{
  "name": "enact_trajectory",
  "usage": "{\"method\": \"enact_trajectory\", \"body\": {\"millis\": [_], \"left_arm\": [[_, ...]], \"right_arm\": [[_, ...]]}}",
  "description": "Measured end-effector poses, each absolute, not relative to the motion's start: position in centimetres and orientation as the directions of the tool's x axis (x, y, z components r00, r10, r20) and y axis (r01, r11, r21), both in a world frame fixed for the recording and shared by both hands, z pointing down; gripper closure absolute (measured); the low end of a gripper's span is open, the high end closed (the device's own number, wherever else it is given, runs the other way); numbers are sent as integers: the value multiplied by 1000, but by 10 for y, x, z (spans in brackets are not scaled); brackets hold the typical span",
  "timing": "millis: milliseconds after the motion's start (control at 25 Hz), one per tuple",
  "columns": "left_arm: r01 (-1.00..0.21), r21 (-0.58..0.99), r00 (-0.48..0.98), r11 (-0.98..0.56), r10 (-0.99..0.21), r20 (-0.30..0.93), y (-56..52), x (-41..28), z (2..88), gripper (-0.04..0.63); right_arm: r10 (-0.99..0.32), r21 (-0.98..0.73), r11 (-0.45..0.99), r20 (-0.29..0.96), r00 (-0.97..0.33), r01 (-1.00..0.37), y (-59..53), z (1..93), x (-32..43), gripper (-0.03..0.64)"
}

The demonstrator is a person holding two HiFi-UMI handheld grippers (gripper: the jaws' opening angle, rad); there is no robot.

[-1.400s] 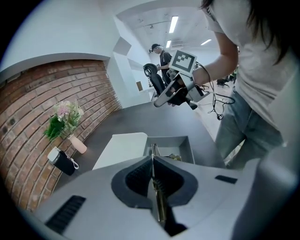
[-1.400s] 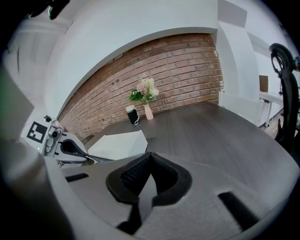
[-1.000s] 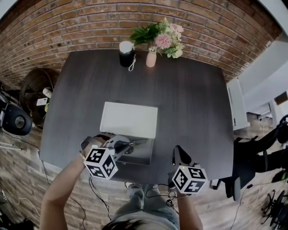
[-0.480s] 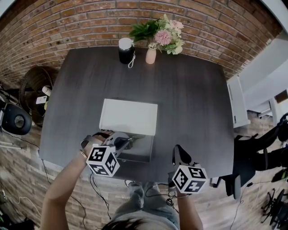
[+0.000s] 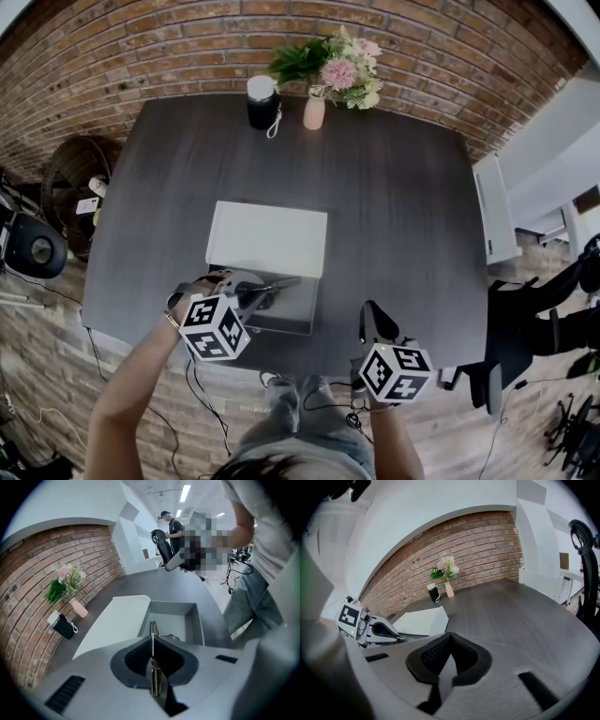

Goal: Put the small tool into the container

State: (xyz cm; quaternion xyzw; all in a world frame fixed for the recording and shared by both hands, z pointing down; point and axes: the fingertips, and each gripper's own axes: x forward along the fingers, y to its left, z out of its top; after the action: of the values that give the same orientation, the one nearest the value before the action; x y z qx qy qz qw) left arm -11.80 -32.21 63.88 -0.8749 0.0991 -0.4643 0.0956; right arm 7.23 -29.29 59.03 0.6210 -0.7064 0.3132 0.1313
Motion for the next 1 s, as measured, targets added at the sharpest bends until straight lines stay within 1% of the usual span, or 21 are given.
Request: {"method": "enact_trajectory", "body": {"millis": [80,240,680,1000], "left_arm": [[-90,-218,548,-972,-231,804,-317,-117,639,577],[-104,-135,553,-985,-170,815,-308,-116,638,515],[-97,-49,530,-994,-93,843,-287,-112,649,474],[-197,-3,564,-980,-116,817,-289,-117,641,474]], "right_arm": [[-796,-282,35,573,-198,-959,-292,590,73,615],[-798,-284,38,569,-201,-958,-290,589,75,615],[-802,-287,36,563,-199,-957,-278,586,81,615],[-800,-297,41,562,-209,-954,-268,585,79,615]]}}
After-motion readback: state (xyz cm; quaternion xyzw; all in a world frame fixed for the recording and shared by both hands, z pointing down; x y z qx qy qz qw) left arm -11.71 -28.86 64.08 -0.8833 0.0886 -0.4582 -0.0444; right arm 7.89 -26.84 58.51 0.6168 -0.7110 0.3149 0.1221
